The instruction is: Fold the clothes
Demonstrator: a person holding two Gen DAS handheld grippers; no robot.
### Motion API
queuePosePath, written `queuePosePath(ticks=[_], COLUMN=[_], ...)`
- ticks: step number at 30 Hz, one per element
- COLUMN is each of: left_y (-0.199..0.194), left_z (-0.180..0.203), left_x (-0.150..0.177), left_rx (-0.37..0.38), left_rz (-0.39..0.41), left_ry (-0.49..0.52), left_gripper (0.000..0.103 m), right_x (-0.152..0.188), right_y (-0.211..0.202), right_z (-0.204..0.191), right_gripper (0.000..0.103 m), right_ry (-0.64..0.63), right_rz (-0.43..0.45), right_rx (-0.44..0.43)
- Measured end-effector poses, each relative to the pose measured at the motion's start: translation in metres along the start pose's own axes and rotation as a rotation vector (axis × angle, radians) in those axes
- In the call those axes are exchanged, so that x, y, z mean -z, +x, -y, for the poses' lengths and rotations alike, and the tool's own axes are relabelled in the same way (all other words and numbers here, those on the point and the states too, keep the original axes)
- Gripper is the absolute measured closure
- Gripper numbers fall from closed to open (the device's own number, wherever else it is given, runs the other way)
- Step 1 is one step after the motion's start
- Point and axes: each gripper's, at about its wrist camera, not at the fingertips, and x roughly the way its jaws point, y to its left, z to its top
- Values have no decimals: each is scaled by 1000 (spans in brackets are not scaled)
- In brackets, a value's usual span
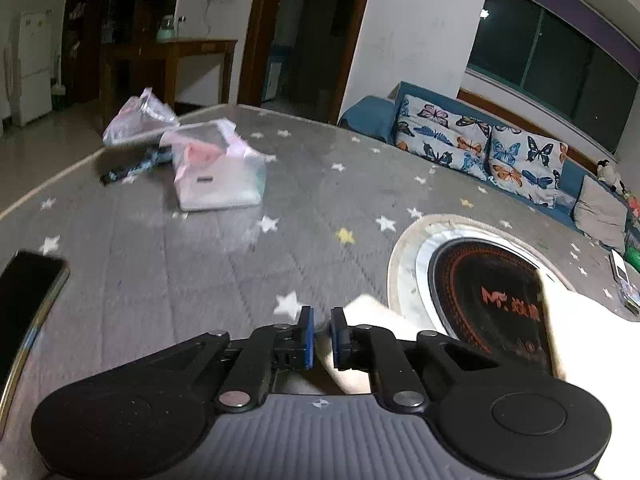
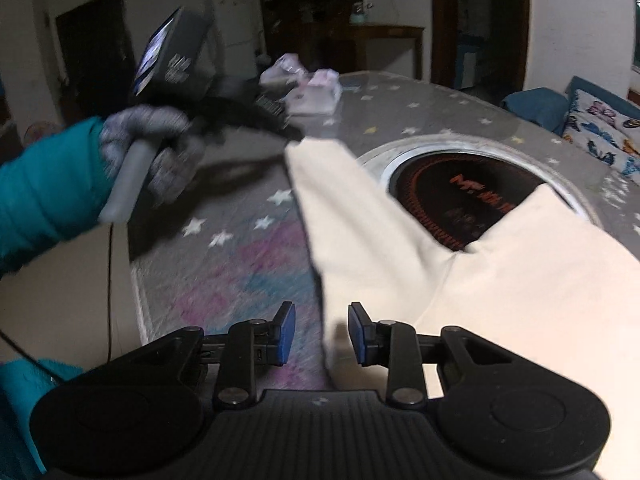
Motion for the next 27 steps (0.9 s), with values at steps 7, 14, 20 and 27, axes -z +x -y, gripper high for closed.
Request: queuePosePath(ticks=[7,14,20,27], left_y=[-7,4,10,-26], left_z=[-6,-2,-4,32], left_x=[14,17,14,-8], left_rx=[11,-8,-4,147], left_rz=[-33,-43,-34,63], left_ry=[-74,-110,-140,-96], left_gripper=[57,61,97,98], right_x=[0,2,2,10], right_y=[8,23,8,-21], right_z=[3,-5,-6,12], right_gripper=[74,73,73,73], right_ry=[1,-23,-13,71], right_rz=[-12,-38,-12,42], right_rx=[-5,-35,-17,54])
